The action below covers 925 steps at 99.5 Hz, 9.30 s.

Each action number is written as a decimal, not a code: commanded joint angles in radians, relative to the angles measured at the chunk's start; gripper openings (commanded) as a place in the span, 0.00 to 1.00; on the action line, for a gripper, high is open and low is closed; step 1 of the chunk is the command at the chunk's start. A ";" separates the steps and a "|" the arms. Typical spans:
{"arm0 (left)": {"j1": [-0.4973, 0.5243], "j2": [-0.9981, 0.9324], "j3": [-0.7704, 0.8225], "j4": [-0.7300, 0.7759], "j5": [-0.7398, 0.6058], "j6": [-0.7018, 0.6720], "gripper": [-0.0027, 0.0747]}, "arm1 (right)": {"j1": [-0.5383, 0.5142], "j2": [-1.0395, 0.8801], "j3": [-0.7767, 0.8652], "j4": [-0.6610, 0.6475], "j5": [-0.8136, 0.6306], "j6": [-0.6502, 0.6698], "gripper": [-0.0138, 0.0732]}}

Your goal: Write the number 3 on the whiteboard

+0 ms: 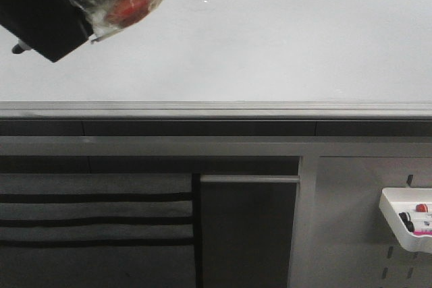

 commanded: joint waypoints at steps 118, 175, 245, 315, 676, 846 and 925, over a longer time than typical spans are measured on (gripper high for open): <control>0.291 -0.404 0.146 -0.111 -0.208 -0.162 0.54 | -0.218 -0.367 0.360 -0.226 -0.533 0.525 0.10; 0.291 -0.404 0.146 -0.111 -0.210 -0.162 0.54 | -0.249 0.034 -0.109 -0.271 -0.383 0.550 0.10; 0.291 -0.404 0.146 -0.111 -0.210 -0.162 0.54 | -0.124 0.096 -0.157 -0.241 -0.152 0.400 0.10; 0.291 -0.404 0.146 -0.124 -0.548 -0.099 0.54 | 0.029 -0.160 0.115 -0.241 -0.402 0.057 0.10; 0.516 0.206 0.050 -0.112 -0.795 -0.300 0.53 | -0.203 -0.345 0.112 -0.241 -0.319 0.222 0.60; 0.521 -0.885 0.779 0.020 -0.823 -0.438 0.01 | -0.538 -1.010 0.767 -0.522 -0.423 1.004 0.07; 0.527 -1.269 1.106 0.427 -1.110 -1.009 0.01 | -0.538 -1.010 0.767 -0.522 -0.416 1.004 0.07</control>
